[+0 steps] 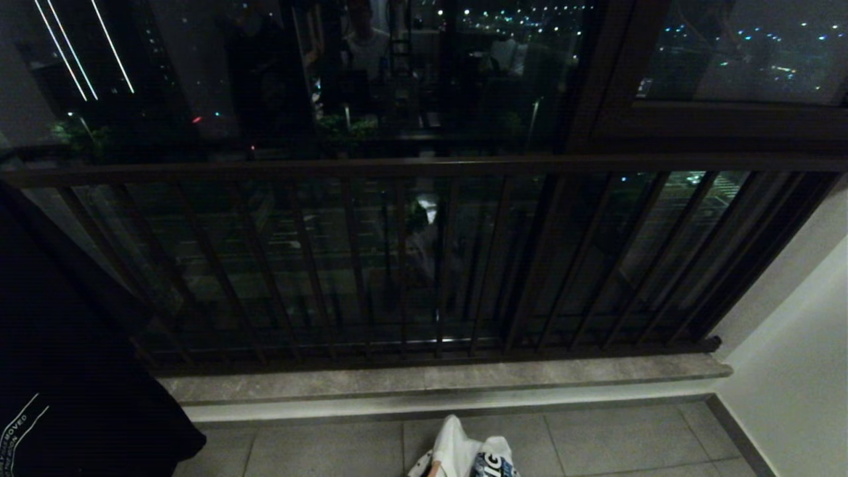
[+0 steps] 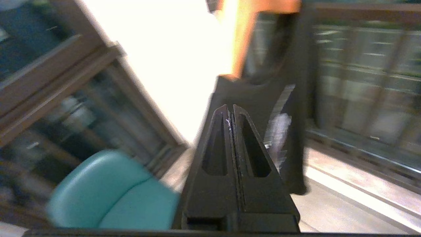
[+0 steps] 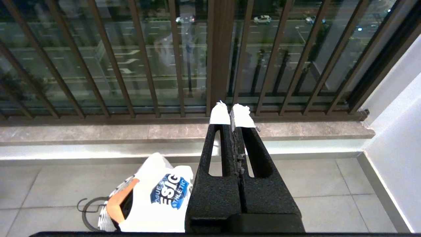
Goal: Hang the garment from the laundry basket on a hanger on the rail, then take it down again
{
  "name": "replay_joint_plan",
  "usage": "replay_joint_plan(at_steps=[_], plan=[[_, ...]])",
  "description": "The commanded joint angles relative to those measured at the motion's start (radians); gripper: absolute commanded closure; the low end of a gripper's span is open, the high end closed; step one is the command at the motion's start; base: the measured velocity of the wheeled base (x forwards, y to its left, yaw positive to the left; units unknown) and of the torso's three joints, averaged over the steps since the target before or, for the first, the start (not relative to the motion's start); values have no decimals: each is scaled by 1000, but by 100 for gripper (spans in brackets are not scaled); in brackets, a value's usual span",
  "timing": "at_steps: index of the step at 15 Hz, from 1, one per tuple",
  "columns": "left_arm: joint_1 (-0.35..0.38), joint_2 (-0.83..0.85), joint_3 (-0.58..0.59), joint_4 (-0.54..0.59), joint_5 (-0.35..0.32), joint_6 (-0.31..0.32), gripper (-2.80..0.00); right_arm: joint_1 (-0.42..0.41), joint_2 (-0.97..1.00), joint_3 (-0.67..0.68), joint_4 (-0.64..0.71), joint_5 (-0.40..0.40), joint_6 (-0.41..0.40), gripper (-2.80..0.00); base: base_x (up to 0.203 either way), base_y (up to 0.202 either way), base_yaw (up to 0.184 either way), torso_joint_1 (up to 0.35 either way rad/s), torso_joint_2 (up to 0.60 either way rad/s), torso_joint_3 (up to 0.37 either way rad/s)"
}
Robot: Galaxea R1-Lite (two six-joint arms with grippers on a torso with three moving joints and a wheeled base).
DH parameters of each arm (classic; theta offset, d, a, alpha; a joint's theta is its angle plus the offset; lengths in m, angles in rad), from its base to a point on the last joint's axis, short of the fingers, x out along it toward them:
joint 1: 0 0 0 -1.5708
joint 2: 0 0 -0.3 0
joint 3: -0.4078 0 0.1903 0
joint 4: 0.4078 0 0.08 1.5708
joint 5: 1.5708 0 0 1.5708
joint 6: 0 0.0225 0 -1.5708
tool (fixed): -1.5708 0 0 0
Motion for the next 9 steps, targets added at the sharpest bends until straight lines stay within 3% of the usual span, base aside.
replay_joint_plan(at_steps=[1, 5, 6, 9], plan=[[1, 14, -3, 4, 12, 1, 0, 0, 0, 0, 0, 0, -1, 0, 0, 0, 0, 0, 0, 0], [0, 44, -58, -1, 57, -1, 0, 0, 0, 0, 0, 0, -1, 0, 0, 0, 0, 0, 0, 0], [0, 52, -70, -1, 60, -3, -280, 0, 0, 0, 0, 0, -1, 0, 0, 0, 0, 0, 0, 0], [-4, 58, -76, -1, 93, -2, -280, 0, 0, 0, 0, 0, -1, 0, 0, 0, 0, 0, 0, 0]])
